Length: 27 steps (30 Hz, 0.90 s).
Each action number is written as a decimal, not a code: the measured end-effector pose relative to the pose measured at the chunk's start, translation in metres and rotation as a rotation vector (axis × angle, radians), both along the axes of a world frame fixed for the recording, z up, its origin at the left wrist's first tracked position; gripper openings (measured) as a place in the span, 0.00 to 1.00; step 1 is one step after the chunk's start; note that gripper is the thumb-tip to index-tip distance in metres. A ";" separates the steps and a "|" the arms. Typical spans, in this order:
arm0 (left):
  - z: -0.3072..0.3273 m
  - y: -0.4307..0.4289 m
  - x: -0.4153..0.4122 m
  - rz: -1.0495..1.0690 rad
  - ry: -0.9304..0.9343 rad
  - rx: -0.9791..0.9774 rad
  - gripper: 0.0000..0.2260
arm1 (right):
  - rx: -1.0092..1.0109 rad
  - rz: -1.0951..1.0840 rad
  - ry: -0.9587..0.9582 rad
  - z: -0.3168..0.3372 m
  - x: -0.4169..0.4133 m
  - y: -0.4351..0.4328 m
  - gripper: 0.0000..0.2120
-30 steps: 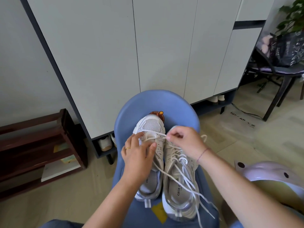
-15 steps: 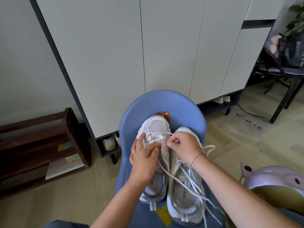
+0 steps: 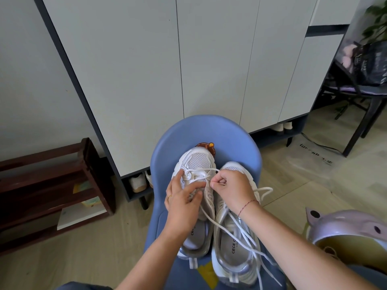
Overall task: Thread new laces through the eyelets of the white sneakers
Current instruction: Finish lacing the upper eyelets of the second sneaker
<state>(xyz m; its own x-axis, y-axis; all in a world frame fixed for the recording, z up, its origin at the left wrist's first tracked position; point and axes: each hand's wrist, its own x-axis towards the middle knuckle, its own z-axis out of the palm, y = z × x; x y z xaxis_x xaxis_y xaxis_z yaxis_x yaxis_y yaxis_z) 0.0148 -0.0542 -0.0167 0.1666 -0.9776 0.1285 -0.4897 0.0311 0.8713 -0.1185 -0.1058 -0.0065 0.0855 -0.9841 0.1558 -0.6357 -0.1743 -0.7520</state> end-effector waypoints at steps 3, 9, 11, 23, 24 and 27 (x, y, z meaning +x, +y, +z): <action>-0.003 -0.001 0.000 0.003 0.001 0.000 0.18 | 0.109 0.092 -0.084 0.005 -0.009 -0.004 0.08; -0.008 -0.006 -0.001 0.025 -0.027 -0.027 0.21 | 0.136 0.119 -0.157 0.004 -0.015 -0.007 0.08; -0.008 -0.007 -0.003 0.055 -0.034 -0.055 0.20 | 0.097 0.068 -0.220 0.001 -0.012 -0.006 0.12; -0.018 -0.014 -0.003 0.056 -0.180 -0.039 0.09 | 0.111 0.118 -0.241 0.000 -0.010 -0.009 0.07; -0.018 -0.015 -0.003 0.057 -0.176 -0.041 0.09 | 0.125 0.131 -0.229 0.002 -0.010 -0.008 0.04; -0.019 -0.015 -0.005 0.087 -0.165 -0.060 0.08 | 0.189 0.159 -0.233 0.005 -0.009 -0.002 0.08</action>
<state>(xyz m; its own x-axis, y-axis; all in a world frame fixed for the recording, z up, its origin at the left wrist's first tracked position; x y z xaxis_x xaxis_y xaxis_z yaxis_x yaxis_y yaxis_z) 0.0099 -0.0691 -0.0357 0.2220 -0.9503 0.2183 -0.6286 0.0316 0.7771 -0.1270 -0.1082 -0.0015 0.2235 -0.9747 0.0056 -0.4190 -0.1013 -0.9023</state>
